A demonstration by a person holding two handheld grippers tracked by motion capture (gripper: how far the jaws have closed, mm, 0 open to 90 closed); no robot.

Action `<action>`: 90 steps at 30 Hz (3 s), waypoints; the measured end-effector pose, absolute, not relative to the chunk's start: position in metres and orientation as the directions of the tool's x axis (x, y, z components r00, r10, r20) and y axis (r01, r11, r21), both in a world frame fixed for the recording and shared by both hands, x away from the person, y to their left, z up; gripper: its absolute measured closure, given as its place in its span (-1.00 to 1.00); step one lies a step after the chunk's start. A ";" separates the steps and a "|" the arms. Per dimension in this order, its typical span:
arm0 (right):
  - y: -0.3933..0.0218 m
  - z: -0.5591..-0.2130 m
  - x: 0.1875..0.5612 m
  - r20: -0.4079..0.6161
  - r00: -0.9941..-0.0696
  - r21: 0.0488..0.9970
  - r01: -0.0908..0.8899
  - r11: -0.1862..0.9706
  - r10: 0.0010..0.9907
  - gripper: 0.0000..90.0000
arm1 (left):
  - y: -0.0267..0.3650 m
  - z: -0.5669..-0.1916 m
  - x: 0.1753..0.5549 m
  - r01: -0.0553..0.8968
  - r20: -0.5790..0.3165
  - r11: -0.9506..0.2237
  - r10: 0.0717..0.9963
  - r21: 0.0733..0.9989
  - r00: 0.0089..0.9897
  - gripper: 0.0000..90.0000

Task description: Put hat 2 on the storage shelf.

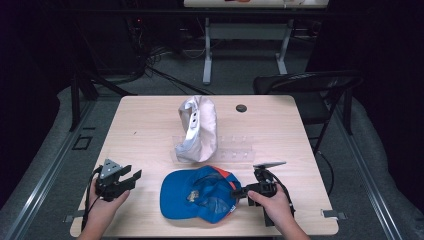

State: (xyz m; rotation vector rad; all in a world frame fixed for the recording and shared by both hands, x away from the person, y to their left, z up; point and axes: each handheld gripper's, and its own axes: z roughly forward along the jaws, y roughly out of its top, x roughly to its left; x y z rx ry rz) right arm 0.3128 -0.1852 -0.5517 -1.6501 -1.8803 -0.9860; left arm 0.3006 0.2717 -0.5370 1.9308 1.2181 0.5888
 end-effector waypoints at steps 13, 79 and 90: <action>-0.179 -0.520 0.316 0.740 -0.215 0.259 0.966 0.026 0.638 0.71 | 0.272 -0.536 0.300 0.545 -0.015 -0.251 0.900 0.800 0.437 0.20; -0.229 -0.393 0.333 0.826 -0.186 0.270 0.959 -0.085 0.532 0.72 | 0.269 -0.538 0.300 0.544 -0.016 -0.254 0.897 0.800 0.443 0.17; -0.223 -0.363 0.334 0.810 -0.237 0.323 0.944 -0.072 0.536 0.72 | 0.269 -0.538 0.300 0.543 -0.015 -0.254 0.897 0.800 0.442 0.17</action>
